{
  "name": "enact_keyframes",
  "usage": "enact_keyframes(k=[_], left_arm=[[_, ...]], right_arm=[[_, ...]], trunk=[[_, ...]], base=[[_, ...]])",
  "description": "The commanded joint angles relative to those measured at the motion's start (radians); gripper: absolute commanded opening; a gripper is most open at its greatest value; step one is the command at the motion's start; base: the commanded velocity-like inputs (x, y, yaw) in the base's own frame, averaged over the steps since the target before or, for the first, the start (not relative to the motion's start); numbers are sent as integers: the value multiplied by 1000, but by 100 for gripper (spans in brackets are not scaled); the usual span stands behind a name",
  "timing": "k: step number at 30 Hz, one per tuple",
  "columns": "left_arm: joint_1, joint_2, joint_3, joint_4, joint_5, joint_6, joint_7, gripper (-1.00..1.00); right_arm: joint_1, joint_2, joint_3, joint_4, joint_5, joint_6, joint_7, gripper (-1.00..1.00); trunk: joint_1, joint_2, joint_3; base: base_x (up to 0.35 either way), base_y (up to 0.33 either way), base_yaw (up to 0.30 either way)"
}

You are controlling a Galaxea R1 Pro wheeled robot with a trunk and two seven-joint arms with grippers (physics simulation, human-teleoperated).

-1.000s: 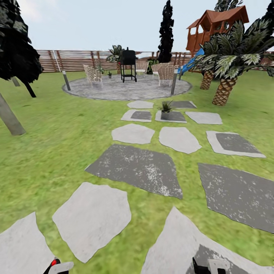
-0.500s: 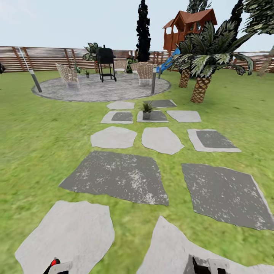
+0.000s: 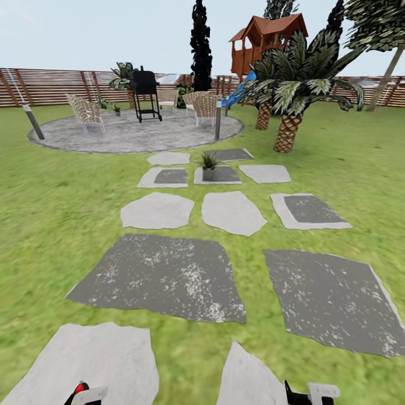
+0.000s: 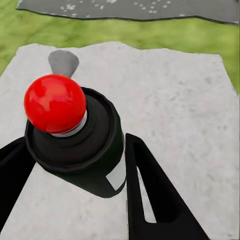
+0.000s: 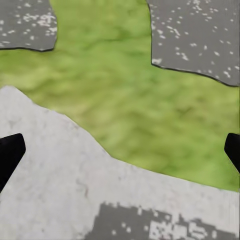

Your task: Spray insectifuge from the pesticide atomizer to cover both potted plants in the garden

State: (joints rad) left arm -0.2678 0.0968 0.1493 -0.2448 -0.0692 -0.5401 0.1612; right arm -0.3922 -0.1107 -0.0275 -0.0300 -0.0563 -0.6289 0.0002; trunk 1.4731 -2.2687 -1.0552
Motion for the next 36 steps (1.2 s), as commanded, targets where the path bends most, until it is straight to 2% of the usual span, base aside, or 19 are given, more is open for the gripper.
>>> enact_keyframes(k=[1,36], left_arm=[[-1,0,3,1,-7,-3,4,-100],[-1,0,3,1,-9,-3,4,-100]], right_arm=[[-1,-1,-2,1,-4,-3,3,100],[-1,2,1,1,-1,-3,1,100]], trunk=[[0,0,-1],[0,0,-1]], base=[[318,0,0],[324,-18,0]])
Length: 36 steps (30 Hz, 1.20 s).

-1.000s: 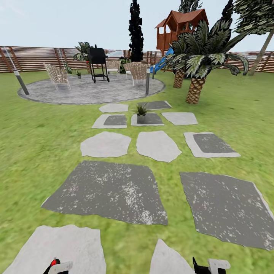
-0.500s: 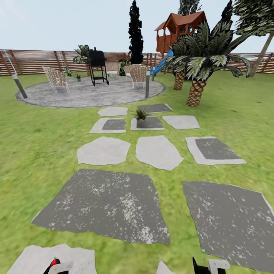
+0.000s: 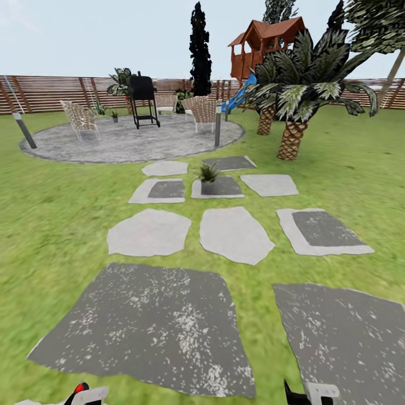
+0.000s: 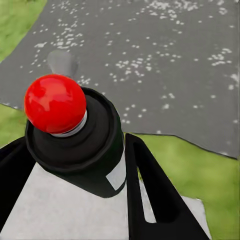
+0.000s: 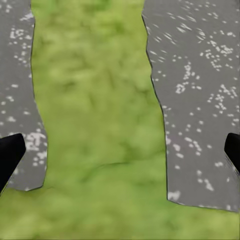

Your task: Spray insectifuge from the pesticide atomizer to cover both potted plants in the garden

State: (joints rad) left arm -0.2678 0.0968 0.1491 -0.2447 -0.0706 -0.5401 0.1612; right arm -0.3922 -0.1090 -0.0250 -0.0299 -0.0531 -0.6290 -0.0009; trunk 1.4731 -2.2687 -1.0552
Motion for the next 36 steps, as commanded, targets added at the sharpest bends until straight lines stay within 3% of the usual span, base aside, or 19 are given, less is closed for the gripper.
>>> enact_keyframes(k=[1,36], left_arm=[[-1,0,3,1,-8,-3,4,-100],[-1,0,3,1,-9,-3,4,-100]], right_arm=[[-1,0,-1,1,-4,-3,2,100],[-1,0,-1,1,-4,-3,3,100]], trunk=[[0,0,-1],[0,0,-1]], base=[[338,-58,0],[295,-144,0]])
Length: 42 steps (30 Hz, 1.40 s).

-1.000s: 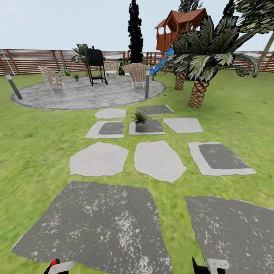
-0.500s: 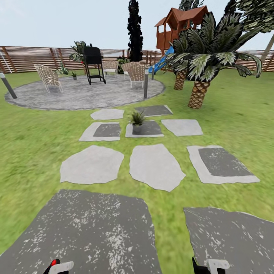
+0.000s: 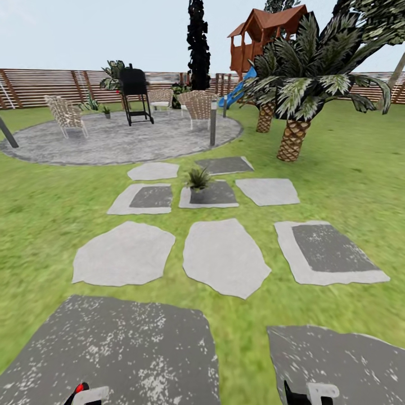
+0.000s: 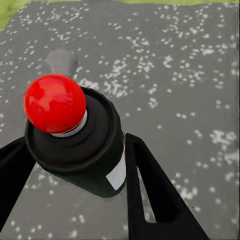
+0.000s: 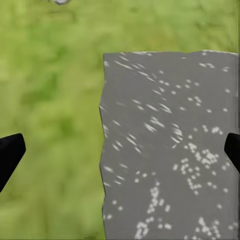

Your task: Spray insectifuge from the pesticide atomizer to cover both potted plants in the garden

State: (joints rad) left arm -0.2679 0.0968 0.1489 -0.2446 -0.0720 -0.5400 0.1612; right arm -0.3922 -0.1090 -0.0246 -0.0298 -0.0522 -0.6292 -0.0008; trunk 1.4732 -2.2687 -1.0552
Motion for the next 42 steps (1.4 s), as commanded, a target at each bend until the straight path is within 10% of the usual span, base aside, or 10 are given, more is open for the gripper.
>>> enact_keyframes(k=[1,42], left_arm=[[-1,0,3,1,-8,-3,4,-100],[-1,0,3,1,-9,-3,4,-100]], right_arm=[[0,0,-1,1,-5,-3,2,100],[0,0,-1,1,-5,-3,2,100]], trunk=[[0,0,-1],[0,0,-1]], base=[[283,-164,0],[283,-163,0]])
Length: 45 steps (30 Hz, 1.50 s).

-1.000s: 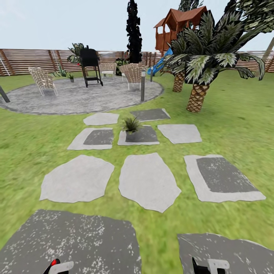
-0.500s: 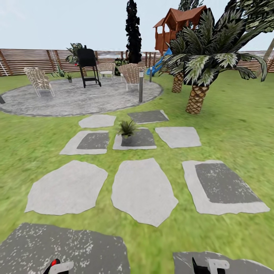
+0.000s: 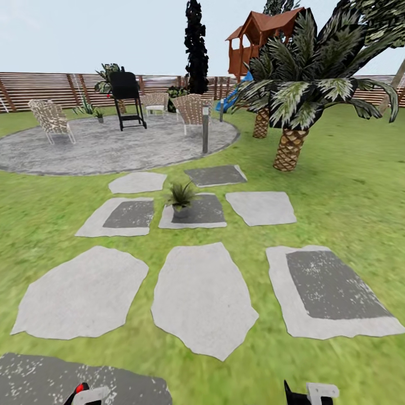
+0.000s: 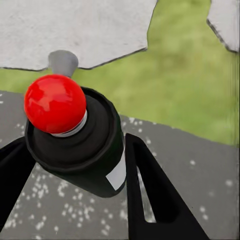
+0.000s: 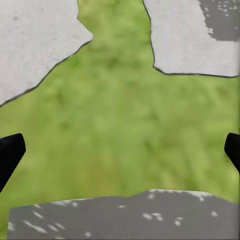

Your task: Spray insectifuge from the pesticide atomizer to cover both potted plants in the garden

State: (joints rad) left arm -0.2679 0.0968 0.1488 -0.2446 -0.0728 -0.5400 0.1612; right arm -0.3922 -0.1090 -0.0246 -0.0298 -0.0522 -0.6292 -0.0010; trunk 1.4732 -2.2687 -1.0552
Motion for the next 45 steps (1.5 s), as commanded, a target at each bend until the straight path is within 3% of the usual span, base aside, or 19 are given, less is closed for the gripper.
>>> enact_keyframes(k=[1,18,45], left_arm=[[-1,0,3,1,-8,-3,4,-100],[-1,0,3,1,-6,-3,4,-100],[-1,0,3,1,-1,-3,4,-100]], right_arm=[[0,0,-1,1,-5,-3,3,100],[0,1,-1,1,-5,-3,3,100],[0,2,-1,1,-5,-3,3,100]], trunk=[[0,0,-1],[0,0,-1],[0,0,-1]], base=[[283,-163,0],[283,-164,11],[319,-66,267]])
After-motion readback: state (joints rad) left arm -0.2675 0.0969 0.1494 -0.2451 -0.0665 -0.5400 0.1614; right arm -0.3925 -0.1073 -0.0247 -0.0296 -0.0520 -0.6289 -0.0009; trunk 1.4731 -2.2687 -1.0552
